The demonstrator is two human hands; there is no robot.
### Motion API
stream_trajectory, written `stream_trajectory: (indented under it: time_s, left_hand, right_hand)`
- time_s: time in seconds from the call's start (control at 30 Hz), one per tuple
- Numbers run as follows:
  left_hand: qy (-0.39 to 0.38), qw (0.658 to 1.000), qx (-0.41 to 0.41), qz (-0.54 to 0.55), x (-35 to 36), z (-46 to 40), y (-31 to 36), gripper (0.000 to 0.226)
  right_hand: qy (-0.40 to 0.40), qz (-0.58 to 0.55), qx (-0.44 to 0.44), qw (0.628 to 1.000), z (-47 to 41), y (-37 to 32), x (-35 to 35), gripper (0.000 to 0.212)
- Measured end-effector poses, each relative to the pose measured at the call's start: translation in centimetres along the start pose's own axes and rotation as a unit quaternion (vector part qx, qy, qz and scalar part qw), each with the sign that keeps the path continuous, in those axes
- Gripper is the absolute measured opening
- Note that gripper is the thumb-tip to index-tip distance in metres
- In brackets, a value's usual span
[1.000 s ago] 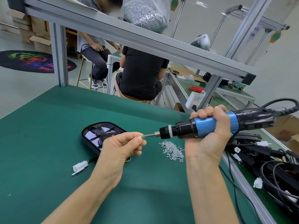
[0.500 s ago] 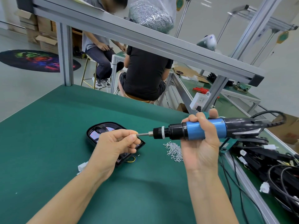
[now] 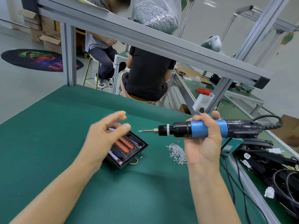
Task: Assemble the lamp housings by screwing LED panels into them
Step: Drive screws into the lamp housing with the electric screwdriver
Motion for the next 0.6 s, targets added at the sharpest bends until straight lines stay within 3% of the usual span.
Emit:
stream_trajectory:
  time_s: [0.07,0.13,0.23,0.3,0.4,0.53,0.6]
  left_hand:
    - [0.111,0.991,0.002,-0.070,-2.8,-2.1,-0.3,0.024]
    - [0.155,0.965,-0.077,-0.199,-5.3,-4.4,-1.4,0.035]
    - [0.061,0.904,-0.236,-0.350,-6.6,-6.7,-3.6,0.075]
    - [0.001,0.874,-0.283,-0.395,-6.1,-7.3,-3.8,0.090]
    - [-0.049,0.870,-0.308,-0.383,-5.4,-8.0,-3.8,0.094]
    - [-0.041,0.907,-0.331,-0.256,-5.2,-7.5,-3.9,0.097]
    - [-0.042,0.927,-0.311,-0.204,-5.2,-7.1,-3.9,0.081]
  right_hand:
    - [-0.002,0.012,-0.001,1.000,-0.3,0.0,-0.3,0.030]
    - [-0.006,0.022,-0.001,1.000,-0.6,0.1,-0.6,0.032]
    - [-0.011,0.040,0.000,0.999,-0.8,0.6,-0.7,0.037]
    - [-0.018,0.062,-0.004,0.998,-0.8,1.0,-0.8,0.039]
    - [-0.021,0.081,-0.003,0.997,-0.8,1.5,-1.0,0.040]
    - [-0.024,0.083,0.000,0.996,-1.0,2.0,-1.1,0.040]
    - [-0.026,0.082,-0.001,0.996,-1.0,2.1,-0.9,0.039]
Point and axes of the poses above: each hand's wrist, its own z-axis away from the middle knuckle, its own x-axis out of the palm, y = z × x, the point moved 3 cm from there along -z, towards the middle knuckle, and after that the axes turned 3 degrees about -x, right-handed, at the moved point
